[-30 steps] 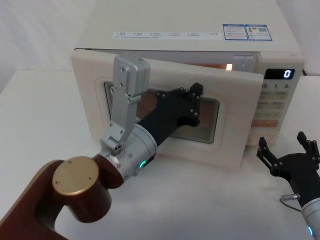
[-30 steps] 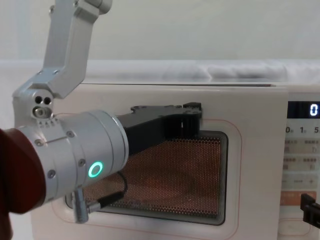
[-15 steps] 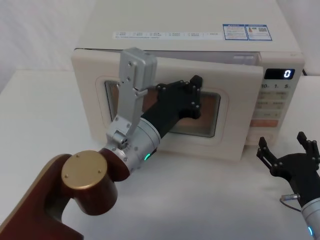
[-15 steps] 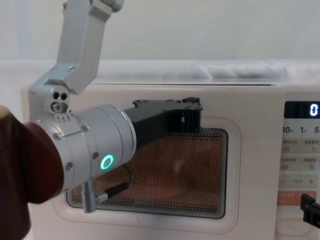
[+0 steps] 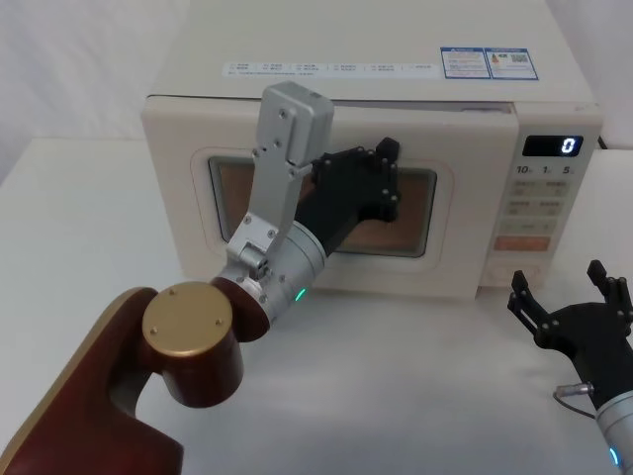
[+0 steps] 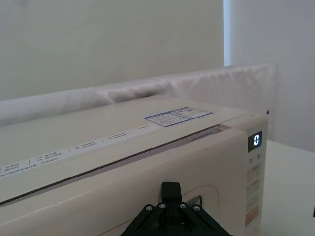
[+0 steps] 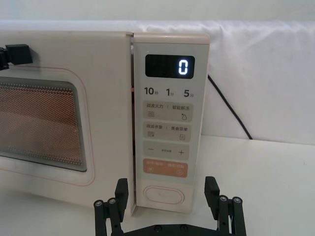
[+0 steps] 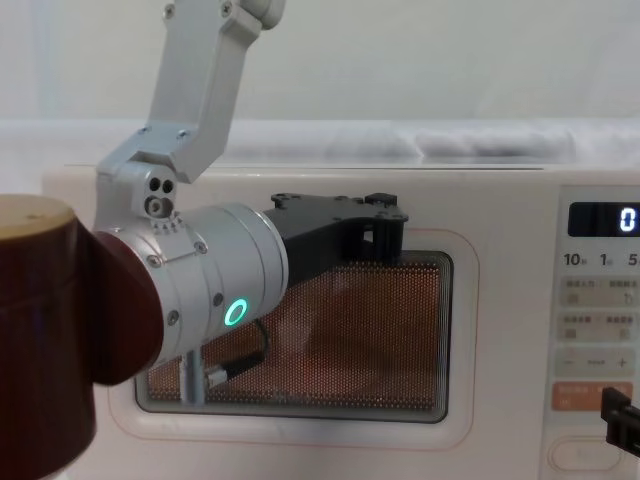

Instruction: Press the button to open the microwave door with one hand; close the microwave door with the other hand.

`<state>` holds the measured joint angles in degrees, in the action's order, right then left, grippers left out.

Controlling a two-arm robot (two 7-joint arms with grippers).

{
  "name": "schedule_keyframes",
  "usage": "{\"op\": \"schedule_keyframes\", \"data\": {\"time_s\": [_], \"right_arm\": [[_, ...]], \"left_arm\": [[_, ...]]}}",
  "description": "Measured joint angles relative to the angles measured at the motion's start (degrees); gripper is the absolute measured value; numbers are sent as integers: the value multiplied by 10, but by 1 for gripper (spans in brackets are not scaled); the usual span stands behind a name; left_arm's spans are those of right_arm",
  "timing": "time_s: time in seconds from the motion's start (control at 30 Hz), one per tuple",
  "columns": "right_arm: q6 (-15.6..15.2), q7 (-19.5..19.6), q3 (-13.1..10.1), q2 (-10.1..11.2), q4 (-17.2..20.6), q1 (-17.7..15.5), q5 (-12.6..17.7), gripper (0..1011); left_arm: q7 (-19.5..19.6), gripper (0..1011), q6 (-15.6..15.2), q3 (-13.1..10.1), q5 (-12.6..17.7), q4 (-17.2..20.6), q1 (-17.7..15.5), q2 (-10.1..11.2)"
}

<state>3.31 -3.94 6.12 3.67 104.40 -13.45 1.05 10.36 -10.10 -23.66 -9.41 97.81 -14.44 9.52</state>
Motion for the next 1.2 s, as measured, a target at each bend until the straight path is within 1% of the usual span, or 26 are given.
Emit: {"op": "schedule_keyframes", "data": {"time_s": [0.37, 0.73, 0.9, 0.97, 1.13, 1.2], "right_arm": [[0, 0, 0, 0, 0, 0, 0, 1002], [0, 0, 0, 0, 0, 0, 0, 1002], [0, 0, 0, 0, 0, 0, 0, 1002], [0, 0, 0, 0, 0, 0, 0, 1002], [0, 0, 0, 0, 0, 0, 0, 1002], [0, 0, 0, 0, 0, 0, 0, 1002]], "left_arm": [[11, 0, -4, 8, 29, -24, -17, -8], [12, 0, -3, 17, 40, -30, -18, -21], [15, 0, -6, 20, 42, -30, -18, -24], [17, 0, -8, 21, 42, -26, -15, -24], [31, 0, -18, 22, 33, 2, 2, -16], [43, 0, -24, 21, 23, 29, 20, -6]]}}
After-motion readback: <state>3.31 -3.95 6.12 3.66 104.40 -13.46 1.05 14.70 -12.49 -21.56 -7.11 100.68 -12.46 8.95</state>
